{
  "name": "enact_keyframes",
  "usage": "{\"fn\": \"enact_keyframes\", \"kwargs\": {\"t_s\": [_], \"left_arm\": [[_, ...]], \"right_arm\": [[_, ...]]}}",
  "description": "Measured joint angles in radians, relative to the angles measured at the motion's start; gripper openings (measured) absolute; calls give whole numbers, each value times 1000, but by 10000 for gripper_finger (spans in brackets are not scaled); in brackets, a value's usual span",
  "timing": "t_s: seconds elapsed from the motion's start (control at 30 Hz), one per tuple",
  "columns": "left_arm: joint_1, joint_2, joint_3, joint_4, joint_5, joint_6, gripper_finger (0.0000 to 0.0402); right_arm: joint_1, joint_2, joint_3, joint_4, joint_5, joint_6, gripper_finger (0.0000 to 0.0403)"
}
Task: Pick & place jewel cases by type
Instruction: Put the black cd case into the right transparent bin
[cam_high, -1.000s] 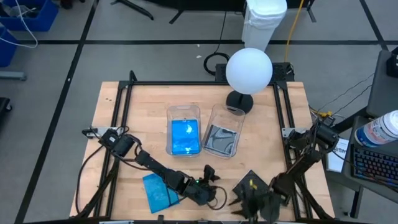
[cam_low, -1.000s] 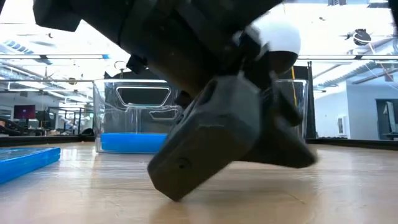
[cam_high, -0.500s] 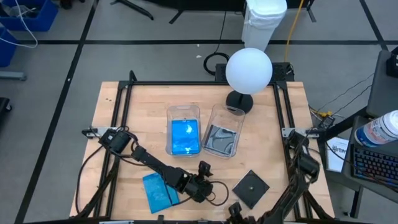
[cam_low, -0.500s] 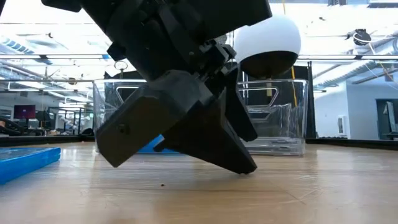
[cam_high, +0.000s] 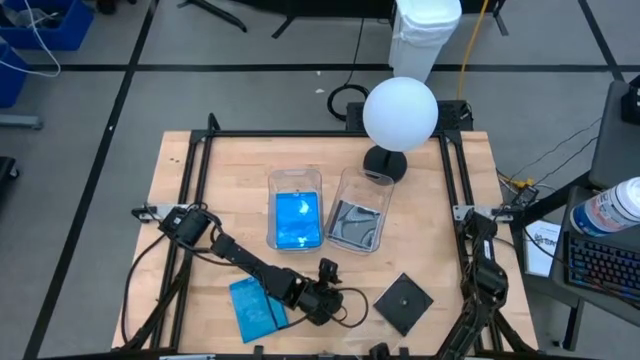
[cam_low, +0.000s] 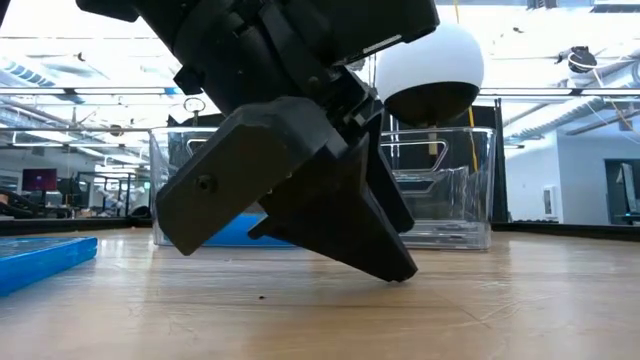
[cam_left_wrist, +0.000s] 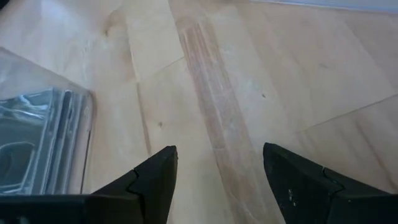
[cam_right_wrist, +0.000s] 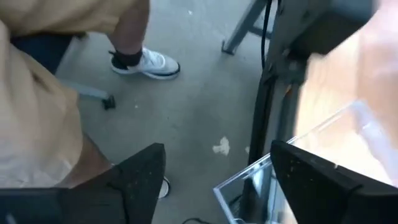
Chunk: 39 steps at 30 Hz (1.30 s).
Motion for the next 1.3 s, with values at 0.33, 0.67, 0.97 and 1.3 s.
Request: {"fn": "enact_keyframes", "kwargs": {"t_s": [0.33, 0.67, 0.97, 1.3], "left_arm": [[-1, 0, 1, -1, 29, -21, 243], [1, -1, 1, 0, 20, -7, 243], [6, -1, 1, 1, 21, -12, 243], [7, -1, 1, 0, 21, -2, 243]], "right_arm": [[14, 33, 0, -146, 13, 135, 298], [14, 47, 0, -257, 35, 171, 297], [13, 48, 0, -41, 35, 130, 297], [25, 50, 99, -40, 137, -72, 296]]}}
